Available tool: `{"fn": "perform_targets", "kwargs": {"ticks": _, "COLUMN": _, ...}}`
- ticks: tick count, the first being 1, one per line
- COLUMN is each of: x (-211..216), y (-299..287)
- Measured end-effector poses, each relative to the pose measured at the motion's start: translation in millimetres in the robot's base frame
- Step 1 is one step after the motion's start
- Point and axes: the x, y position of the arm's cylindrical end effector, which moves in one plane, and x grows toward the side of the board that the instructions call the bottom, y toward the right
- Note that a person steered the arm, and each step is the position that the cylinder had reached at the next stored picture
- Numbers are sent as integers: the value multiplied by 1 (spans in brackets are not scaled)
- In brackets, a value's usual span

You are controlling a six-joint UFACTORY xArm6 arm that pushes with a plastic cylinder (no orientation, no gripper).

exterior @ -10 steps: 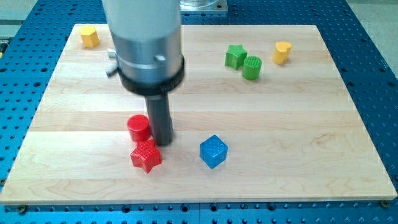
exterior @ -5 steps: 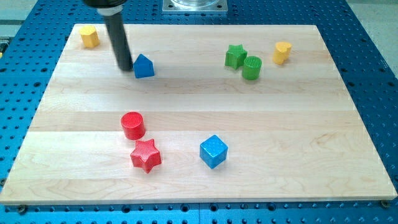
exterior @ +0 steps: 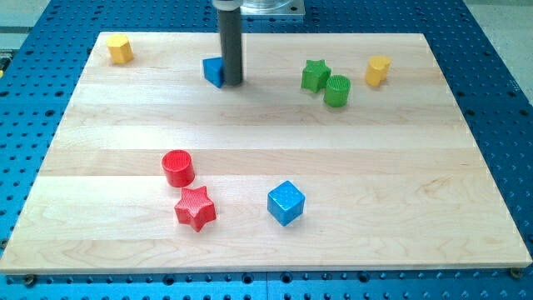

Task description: Push the triangle to the top center of the board

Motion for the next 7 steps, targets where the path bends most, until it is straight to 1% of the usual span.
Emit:
{"fn": "perform_targets", "kwargs": {"ticks": 1, "x": 59, "y": -32}}
{"fn": "perform_targets", "kwargs": {"ticks": 2, "x": 17, "y": -48}}
{"fn": "perform_targets", "kwargs": {"ticks": 3, "x": -27, "y": -30}}
{"fn": "perform_targets", "kwargs": {"ticks": 4, "x": -53, "y": 6}}
{"fn": "perform_targets", "kwargs": {"ticks": 5, "x": -48, "y": 16}}
{"fn": "perform_targets", "kwargs": {"ticks": 6, "x": -58, "y": 40}}
{"fn": "perform_targets", "kwargs": {"ticks": 7, "x": -79, "y": 72}}
